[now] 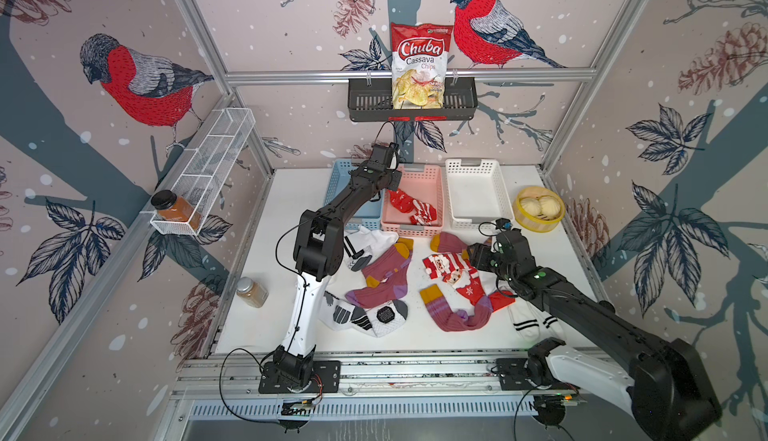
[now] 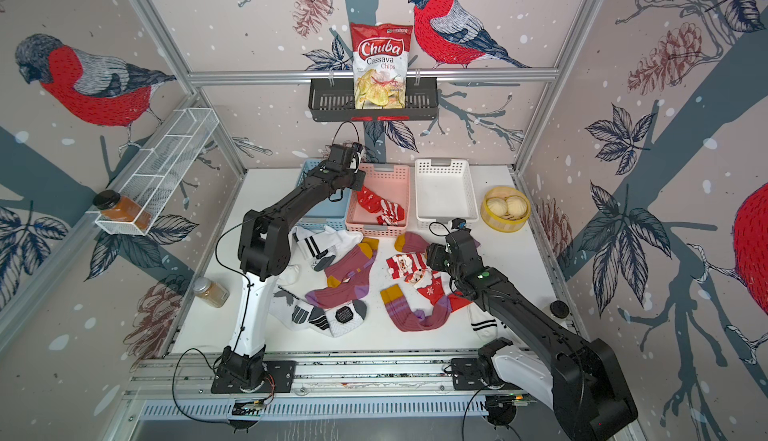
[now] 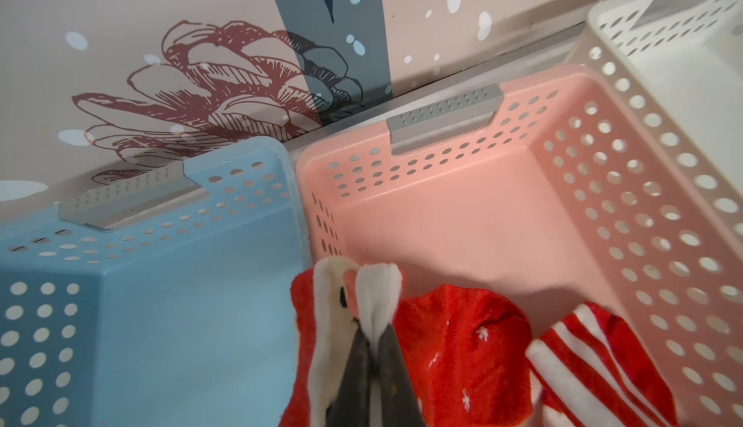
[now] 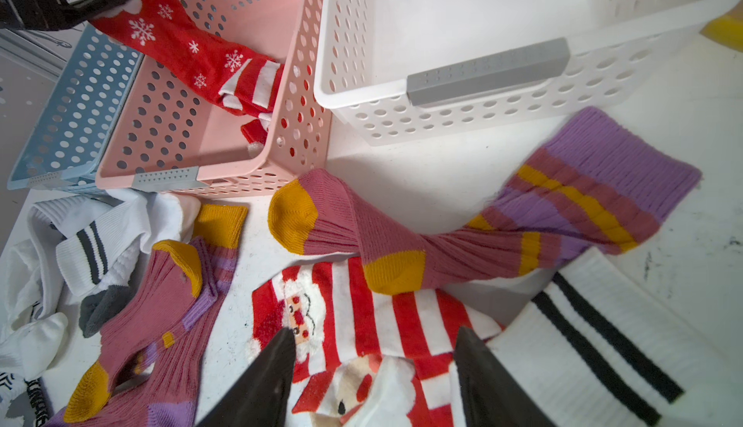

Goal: Sort the socks into the basket by color
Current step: Place the sock in the bin.

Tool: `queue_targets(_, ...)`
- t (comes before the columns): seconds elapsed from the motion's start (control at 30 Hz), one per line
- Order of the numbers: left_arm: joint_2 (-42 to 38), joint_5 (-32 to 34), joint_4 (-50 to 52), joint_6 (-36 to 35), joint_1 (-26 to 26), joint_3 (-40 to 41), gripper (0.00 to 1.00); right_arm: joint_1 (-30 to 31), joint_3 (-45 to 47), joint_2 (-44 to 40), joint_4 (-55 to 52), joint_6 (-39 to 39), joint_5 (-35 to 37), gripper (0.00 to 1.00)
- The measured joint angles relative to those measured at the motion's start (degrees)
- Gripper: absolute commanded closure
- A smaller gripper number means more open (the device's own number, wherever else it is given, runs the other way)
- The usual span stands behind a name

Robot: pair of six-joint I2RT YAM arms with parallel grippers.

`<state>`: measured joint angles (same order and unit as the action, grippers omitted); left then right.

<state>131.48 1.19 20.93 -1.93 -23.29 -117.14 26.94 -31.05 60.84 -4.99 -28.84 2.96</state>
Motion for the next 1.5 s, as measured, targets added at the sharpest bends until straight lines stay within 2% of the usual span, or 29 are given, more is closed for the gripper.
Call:
queue_targets(0.3,-2.7,-6.3,-3.8,0.0,-0.2,4.0,1.00,0.0,0.0,0.7,0.0,0.0,0.0,0.35)
queue_targets(0.57,-1.0,-11.7,-8.3,0.5,-1.3,4.5,1.00,0.0,0.0,1.5,0.0,0.0,0.0,0.35)
queue_targets(0.93,7.8,-10.7,-9.3,1.5,-1.3,-1.4,1.00,0.1,-0.4,2.6,0.2,0.0,0.0,0.35)
queue_targets(0.97,8.2,-10.0,-9.3,1.5,-1.3,-1.6,0.99,0.1,-0.4,2.6,0.2,0.0,0.0,0.35)
queue_targets(1.07,9.0,-9.7,-9.2,1.7,-1.3,-1.7,0.74,0.4,-0.5,2.8,0.2,0.0,0.0,0.35)
queue_targets(1.1,9.0,-9.5,-9.2,1.7,-1.3,-1.7,0.71,0.5,-0.5,2.9,0.2,0.0,0.0,0.35)
queue_targets(1.27,7.3,-8.5,-9.3,2.5,-1.2,-0.2,0.63,1.1,-0.5,3.0,0.3,0.0,0.0,0.35)
queue_targets(1.5,-3.0,-6.9,-10.8,2.6,-1.2,6.7,0.57,4.3,-1.4,6.1,0.6,0.2,0.2,0.35)
